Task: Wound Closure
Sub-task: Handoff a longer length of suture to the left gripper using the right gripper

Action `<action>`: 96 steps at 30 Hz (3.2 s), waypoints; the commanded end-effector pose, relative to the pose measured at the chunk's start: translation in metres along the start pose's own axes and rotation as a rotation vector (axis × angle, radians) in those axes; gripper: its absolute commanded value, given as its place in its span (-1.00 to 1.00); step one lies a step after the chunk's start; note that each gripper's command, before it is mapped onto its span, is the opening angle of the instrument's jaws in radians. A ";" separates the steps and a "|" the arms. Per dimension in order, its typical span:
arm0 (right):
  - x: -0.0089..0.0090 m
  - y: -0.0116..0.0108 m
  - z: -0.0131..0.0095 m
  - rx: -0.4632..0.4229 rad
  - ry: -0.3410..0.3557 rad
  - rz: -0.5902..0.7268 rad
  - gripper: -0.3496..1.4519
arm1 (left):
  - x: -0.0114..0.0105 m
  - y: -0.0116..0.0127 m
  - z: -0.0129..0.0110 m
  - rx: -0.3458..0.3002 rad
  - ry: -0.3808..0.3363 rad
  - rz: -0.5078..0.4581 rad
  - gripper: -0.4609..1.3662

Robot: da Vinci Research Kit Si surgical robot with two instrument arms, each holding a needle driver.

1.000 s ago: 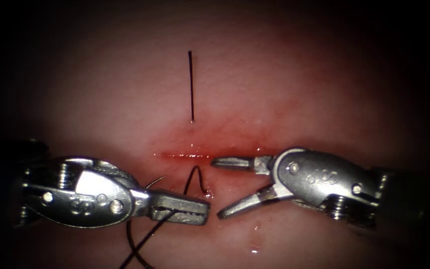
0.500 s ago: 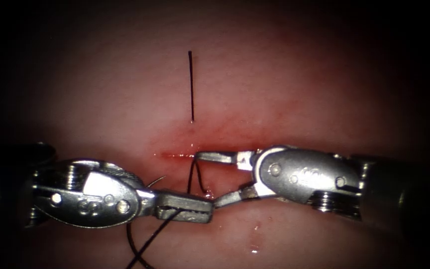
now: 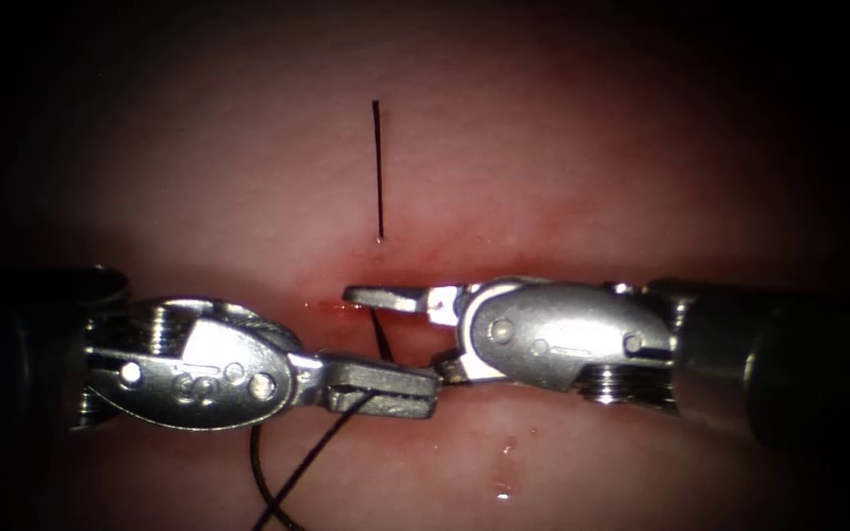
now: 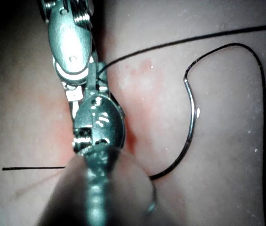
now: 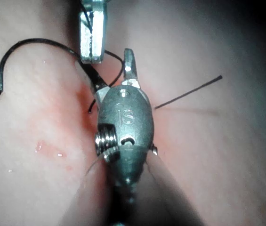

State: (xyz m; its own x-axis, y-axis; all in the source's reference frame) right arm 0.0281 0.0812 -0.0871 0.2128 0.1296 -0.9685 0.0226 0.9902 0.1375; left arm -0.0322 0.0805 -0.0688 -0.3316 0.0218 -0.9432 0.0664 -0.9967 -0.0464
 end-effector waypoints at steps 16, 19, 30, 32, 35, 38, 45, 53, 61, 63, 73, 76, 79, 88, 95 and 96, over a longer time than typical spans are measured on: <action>-0.0002 0.0003 0.0002 0.027 0.025 -0.075 -1.00 | 0.0000 0.0004 -0.0005 -0.016 0.004 -0.015 -0.88; -0.0004 0.0004 -0.0002 0.024 0.025 -0.088 -1.00 | 0.0000 0.0003 -0.0008 -0.015 0.001 -0.020 -0.88; -0.0026 0.0015 -0.0015 0.002 -0.033 -0.093 -1.00 | -0.0004 0.0016 -0.0004 0.014 0.016 -0.115 0.15; -0.0033 0.0018 -0.0017 -0.001 -0.039 -0.103 -1.00 | -0.0005 0.0017 -0.0004 0.018 0.020 -0.113 0.21; -0.0045 0.0023 -0.0021 -0.006 -0.045 -0.085 -1.00 | -0.0006 0.0019 -0.0006 0.028 0.034 -0.114 0.28; -0.0054 0.0027 -0.0023 -0.013 -0.052 -0.071 -1.00 | -0.0005 0.0021 -0.0008 0.041 0.049 -0.116 0.30; -0.0068 0.0045 -0.0015 -0.033 -0.068 -0.031 -1.00 | 0.0002 0.0029 -0.0006 0.060 0.066 -0.072 0.20; -0.0084 0.0056 0.0009 -0.009 -0.088 -0.016 -1.00 | 0.0008 0.0032 -0.0020 0.097 0.123 -0.047 0.09; -0.0085 0.0061 0.0015 -0.010 -0.088 -0.015 -1.00 | 0.0009 0.0035 -0.0030 0.096 0.133 -0.037 -0.30; -0.0087 0.0062 0.0015 -0.009 -0.088 -0.016 -1.00 | 0.0009 0.0039 -0.0032 0.095 0.133 -0.034 -0.33; -0.0090 0.0061 0.0016 -0.005 -0.088 -0.013 -1.00 | 0.0004 0.0047 -0.0054 0.098 0.120 -0.031 -0.05; -0.0091 0.0060 0.0018 -0.003 -0.088 -0.014 -1.00 | 0.0004 0.0051 -0.0058 0.096 0.120 -0.030 0.11; -0.0093 0.0058 0.0020 -0.001 -0.088 -0.011 -1.00 | 0.0007 0.0054 -0.0059 0.099 0.118 -0.025 0.20; -0.0093 0.0056 0.0020 0.001 -0.087 -0.011 -1.00 | 0.0009 0.0057 -0.0059 0.100 0.116 -0.026 0.09; -0.0093 0.0057 0.0019 0.000 -0.088 -0.011 -1.00 | 0.0014 0.0064 -0.0057 0.104 0.115 -0.020 -0.06; -0.0093 0.0057 0.0019 0.000 -0.088 -0.011 -1.00 | 0.0014 0.0064 -0.0057 0.104 0.115 -0.020 -0.09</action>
State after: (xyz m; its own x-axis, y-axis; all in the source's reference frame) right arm 0.0282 0.0856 -0.0769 0.2974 0.1131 -0.9480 0.0265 0.9916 0.1266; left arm -0.0269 0.0745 -0.0723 -0.2220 0.0442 -0.9740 -0.0415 -0.9985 -0.0358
